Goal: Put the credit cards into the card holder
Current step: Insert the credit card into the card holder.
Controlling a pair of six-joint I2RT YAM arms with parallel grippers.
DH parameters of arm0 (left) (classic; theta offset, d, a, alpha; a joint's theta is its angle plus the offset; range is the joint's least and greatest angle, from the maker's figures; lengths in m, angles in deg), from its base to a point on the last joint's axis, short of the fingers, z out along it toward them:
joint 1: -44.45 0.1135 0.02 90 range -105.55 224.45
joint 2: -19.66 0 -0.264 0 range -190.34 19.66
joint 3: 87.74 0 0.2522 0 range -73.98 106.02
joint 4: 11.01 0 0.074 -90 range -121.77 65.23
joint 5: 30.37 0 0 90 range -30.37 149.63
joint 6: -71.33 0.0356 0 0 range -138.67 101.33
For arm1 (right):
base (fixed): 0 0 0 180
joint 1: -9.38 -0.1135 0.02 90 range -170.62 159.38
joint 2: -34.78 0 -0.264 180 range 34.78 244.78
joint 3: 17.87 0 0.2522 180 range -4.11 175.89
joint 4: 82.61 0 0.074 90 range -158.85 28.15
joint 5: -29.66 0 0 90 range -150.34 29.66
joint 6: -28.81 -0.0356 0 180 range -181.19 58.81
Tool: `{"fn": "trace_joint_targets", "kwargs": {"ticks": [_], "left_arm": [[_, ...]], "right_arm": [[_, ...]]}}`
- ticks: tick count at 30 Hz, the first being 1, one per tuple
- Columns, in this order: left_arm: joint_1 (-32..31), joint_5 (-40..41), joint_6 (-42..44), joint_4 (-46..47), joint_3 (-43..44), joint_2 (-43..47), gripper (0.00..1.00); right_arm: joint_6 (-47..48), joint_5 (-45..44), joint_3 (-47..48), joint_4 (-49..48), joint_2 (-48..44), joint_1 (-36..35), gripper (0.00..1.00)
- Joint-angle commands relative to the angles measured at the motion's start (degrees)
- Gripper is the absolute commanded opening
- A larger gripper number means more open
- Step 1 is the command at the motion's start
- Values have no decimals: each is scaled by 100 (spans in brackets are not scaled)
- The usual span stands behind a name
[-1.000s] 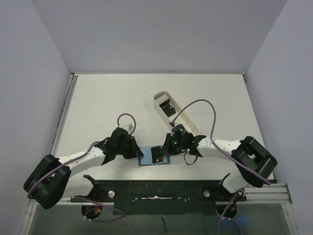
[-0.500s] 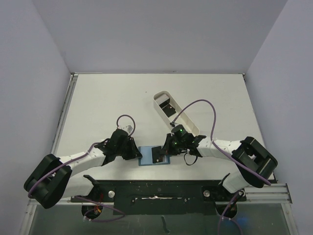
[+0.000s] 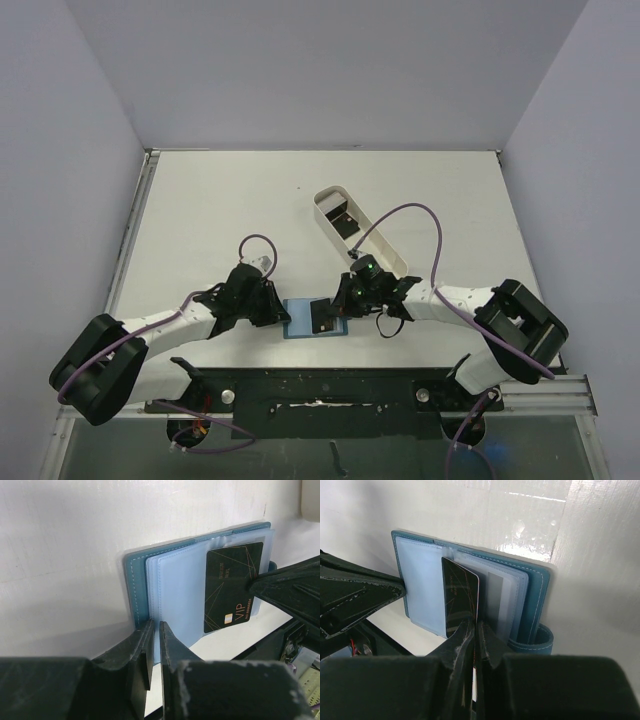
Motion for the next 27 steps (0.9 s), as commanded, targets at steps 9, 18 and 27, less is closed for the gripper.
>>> {"fn": "trace_joint_targets", "kwargs": {"ticks": [9,18,27], "left_arm": [[20,207,112,93,-51,29,9],[20,217,95,84,-86,73,9],[15,216,90,119,-93,62,9]], "right_arm": [[-4,-315,-30,218,-179,-32,0],[14,-302,-26,149,-126,-36,0],[118,-31,66,-86,201,-29,0]]}}
